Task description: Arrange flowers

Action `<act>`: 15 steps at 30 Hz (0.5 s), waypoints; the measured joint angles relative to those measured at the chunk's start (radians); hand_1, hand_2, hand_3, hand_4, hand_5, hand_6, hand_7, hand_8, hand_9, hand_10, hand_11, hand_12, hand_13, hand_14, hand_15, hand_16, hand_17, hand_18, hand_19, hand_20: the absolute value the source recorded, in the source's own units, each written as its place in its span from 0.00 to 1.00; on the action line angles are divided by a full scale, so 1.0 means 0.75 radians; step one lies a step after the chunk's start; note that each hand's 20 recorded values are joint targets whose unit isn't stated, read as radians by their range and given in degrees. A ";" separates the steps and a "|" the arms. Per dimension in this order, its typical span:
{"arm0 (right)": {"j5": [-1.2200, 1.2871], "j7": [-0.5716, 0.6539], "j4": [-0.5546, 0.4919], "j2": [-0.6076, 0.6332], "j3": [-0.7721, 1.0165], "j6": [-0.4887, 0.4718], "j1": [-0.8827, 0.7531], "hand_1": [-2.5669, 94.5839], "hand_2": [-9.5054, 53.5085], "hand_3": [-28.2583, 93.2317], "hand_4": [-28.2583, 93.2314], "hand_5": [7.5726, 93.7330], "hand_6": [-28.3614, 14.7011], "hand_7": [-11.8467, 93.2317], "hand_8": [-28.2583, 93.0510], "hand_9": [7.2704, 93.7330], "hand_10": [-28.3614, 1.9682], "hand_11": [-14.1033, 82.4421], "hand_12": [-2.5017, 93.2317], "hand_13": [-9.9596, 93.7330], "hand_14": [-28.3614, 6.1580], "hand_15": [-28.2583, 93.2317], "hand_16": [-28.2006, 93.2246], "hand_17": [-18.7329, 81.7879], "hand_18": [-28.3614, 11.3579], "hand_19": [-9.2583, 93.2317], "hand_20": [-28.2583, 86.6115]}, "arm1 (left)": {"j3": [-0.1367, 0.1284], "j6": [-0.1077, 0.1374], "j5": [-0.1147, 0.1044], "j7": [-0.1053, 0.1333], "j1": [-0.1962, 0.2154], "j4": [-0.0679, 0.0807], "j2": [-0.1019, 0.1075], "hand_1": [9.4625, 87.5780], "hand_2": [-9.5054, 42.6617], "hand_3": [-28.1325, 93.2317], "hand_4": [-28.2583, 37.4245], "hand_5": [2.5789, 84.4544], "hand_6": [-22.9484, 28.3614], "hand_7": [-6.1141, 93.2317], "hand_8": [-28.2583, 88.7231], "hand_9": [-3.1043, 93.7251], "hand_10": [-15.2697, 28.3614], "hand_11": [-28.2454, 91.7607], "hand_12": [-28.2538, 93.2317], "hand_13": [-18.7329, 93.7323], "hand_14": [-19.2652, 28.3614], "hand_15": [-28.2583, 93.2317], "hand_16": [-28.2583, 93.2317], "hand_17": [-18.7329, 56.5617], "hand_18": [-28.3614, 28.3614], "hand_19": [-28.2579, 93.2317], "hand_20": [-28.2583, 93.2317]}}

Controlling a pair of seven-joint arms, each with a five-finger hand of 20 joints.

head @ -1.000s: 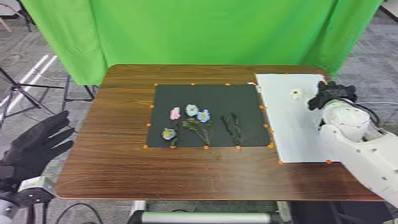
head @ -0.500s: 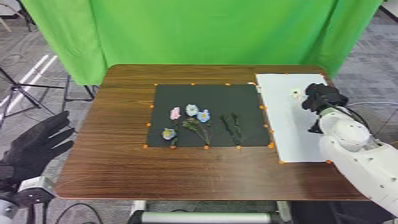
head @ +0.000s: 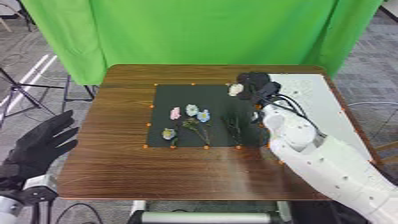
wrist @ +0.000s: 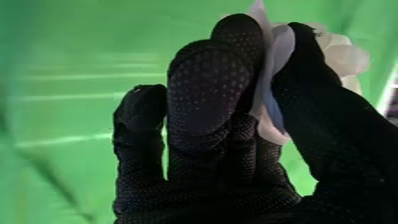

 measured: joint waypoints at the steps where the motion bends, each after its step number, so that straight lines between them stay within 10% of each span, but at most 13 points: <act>1: -0.015 0.000 0.015 -0.030 -0.027 0.000 0.023 0.55 0.00 0.93 0.00 0.73 0.69 0.60 0.20 0.91 0.79 0.36 0.56 0.93 0.85 0.63 0.52 0.54 0.26 0.89 0.67 | 0.001 0.000 0.000 -0.001 -0.003 0.000 0.002 0.18 0.12 0.80 0.00 0.28 0.49 0.25 0.16 0.23 0.57 0.33 0.38 0.29 0.66 0.36 0.29 0.09 0.83 0.53 0.31; 15: -0.105 0.020 0.115 -0.097 -0.141 -0.022 0.092 0.55 0.00 0.93 0.00 0.73 0.70 0.61 0.20 0.91 0.79 0.35 0.55 0.92 0.86 0.63 0.54 0.53 0.27 0.88 0.67 | 0.002 0.000 0.000 -0.002 -0.002 0.000 0.004 0.18 0.11 0.80 0.00 0.28 0.50 0.25 0.16 0.23 0.57 0.33 0.38 0.29 0.66 0.36 0.29 0.09 0.83 0.53 0.31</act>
